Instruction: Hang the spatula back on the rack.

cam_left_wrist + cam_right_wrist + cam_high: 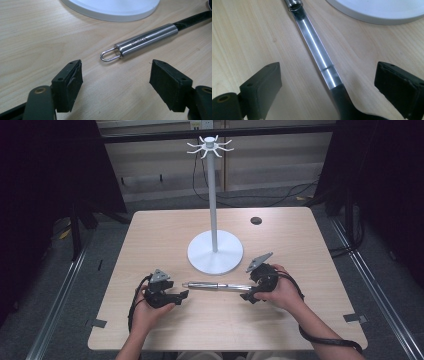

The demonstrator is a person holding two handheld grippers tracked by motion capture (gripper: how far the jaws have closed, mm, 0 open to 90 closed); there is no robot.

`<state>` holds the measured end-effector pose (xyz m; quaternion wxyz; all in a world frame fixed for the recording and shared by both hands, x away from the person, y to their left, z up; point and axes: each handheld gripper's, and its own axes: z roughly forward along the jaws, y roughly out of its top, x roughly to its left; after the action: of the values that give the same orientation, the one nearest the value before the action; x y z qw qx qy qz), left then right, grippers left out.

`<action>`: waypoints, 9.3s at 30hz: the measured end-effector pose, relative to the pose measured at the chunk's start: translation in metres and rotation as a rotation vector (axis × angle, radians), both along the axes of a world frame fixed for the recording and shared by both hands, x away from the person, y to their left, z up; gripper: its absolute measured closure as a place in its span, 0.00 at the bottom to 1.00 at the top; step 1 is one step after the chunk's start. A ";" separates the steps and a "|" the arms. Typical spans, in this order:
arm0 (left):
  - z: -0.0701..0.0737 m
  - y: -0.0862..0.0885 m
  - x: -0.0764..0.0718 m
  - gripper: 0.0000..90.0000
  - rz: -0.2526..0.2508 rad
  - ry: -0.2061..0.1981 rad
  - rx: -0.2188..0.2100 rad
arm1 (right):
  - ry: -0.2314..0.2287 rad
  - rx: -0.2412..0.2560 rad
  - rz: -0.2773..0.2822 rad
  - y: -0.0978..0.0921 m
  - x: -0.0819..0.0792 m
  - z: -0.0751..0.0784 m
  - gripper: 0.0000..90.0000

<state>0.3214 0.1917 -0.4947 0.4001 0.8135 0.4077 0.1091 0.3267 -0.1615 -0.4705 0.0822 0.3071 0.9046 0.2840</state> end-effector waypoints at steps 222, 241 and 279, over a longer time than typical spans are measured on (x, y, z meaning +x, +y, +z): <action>-0.006 0.006 0.002 0.11 0.023 -0.010 -0.033 | -0.382 0.460 -0.187 -0.009 0.028 0.141 0.85; -0.004 0.006 0.001 0.11 0.016 -0.012 -0.042 | -0.375 0.466 -0.183 0.010 0.039 0.132 0.85; -0.003 0.005 0.002 0.11 0.013 -0.015 -0.037 | -0.345 0.464 -0.229 0.011 0.032 0.127 0.23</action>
<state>0.3234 0.1967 -0.4976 0.4173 0.8025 0.4120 0.1104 0.3589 -0.1501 -0.3436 0.1940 0.3649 0.7478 0.5196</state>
